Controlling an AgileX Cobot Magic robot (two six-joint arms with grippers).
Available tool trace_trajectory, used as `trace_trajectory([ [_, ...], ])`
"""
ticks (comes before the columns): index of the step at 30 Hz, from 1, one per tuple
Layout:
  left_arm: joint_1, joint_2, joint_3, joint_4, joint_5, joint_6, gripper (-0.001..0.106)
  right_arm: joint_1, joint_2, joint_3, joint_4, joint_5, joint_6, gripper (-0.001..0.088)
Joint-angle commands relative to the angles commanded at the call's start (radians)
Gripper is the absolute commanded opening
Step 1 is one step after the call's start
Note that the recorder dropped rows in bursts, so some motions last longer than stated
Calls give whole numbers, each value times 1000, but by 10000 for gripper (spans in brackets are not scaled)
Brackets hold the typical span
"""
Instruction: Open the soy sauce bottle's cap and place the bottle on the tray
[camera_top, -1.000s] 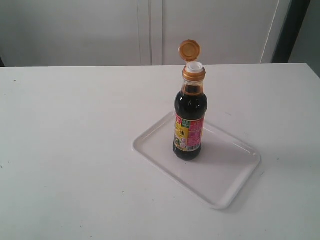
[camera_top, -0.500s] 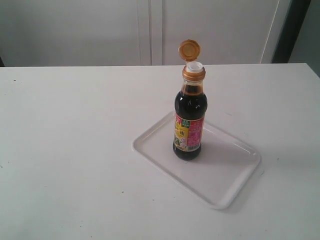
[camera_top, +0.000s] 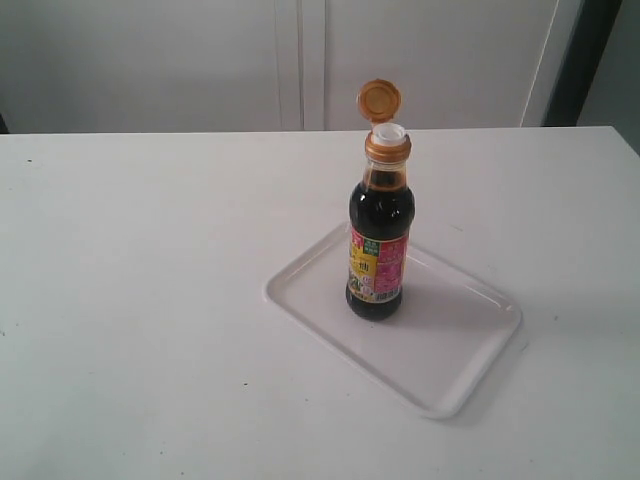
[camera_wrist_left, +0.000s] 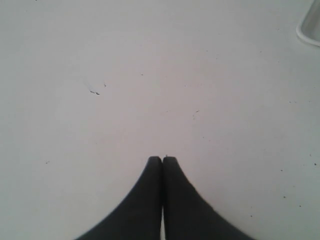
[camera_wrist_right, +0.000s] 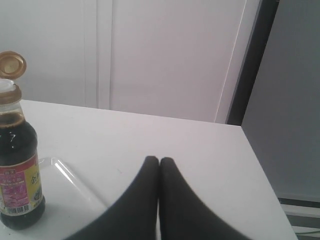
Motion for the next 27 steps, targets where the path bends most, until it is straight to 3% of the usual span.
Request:
trace_trajectory([
  [18, 0, 0, 0, 0, 0, 0, 0, 0, -5, 2, 0, 0, 0, 0],
  [27, 0, 0, 0, 0, 0, 0, 0, 0, -90, 129, 0, -43, 47, 0],
])
